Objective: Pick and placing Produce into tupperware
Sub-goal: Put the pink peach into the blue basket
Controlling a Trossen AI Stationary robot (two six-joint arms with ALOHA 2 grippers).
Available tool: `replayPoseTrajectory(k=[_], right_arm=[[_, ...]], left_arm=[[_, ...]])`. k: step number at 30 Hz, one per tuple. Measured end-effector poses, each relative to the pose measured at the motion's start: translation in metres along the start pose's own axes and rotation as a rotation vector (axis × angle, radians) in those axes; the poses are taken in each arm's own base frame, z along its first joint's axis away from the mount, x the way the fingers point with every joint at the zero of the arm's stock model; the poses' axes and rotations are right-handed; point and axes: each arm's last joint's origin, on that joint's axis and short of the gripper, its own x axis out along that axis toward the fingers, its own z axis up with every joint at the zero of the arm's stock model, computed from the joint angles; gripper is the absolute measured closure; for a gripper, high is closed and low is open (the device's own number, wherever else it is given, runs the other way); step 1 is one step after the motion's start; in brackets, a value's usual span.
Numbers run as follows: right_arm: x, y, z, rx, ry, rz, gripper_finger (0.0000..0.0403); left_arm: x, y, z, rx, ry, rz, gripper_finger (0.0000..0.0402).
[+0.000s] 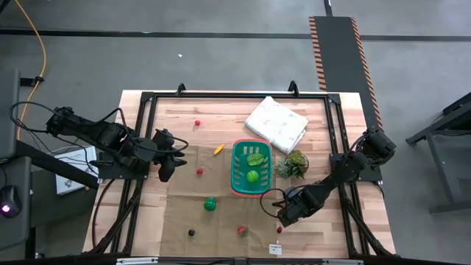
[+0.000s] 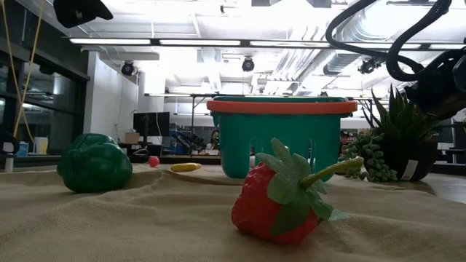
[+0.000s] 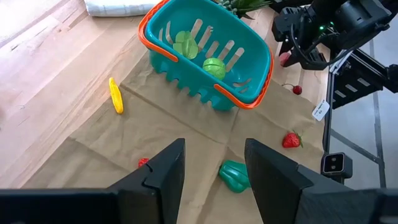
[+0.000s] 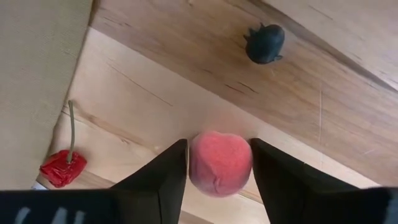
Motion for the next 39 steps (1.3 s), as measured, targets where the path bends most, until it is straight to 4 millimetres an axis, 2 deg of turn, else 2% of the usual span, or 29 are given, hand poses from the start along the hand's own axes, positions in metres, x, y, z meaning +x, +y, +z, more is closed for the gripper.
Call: replayPoseTrajectory(k=[9, 14, 18, 26, 32, 39], right_arm=[[0.000, 0.000, 0.000, 0.000, 0.000, 0.001, 0.0273], [-0.002, 0.003, -0.001, -0.014, 0.004, 0.006, 0.0276], [-0.012, 0.010, -0.003, -0.055, 0.005, 0.011, 0.0276], [-0.048, 0.035, -0.012, -0.182, 0.004, 0.054, 0.0276], [-0.078, 0.050, -0.017, -0.262, -0.072, 0.098, 0.0276], [-0.112, 0.062, -0.009, -0.353, -0.178, 0.118, 0.0276]], left_arm=[[0.000, 0.000, 0.000, 0.000, 0.000, 0.000, 0.0247], [0.000, 0.000, 0.000, 0.000, 0.000, -0.001, 0.0247], [0.000, 0.000, 0.000, 0.000, 0.000, -0.001, 0.0247], [0.000, 0.000, 0.000, 0.000, 0.000, -0.001, 0.0247], [0.000, 0.000, 0.000, 0.000, 0.000, -0.001, 0.0247], [0.000, 0.000, 0.000, -0.001, 0.000, -0.001, 0.0247]])
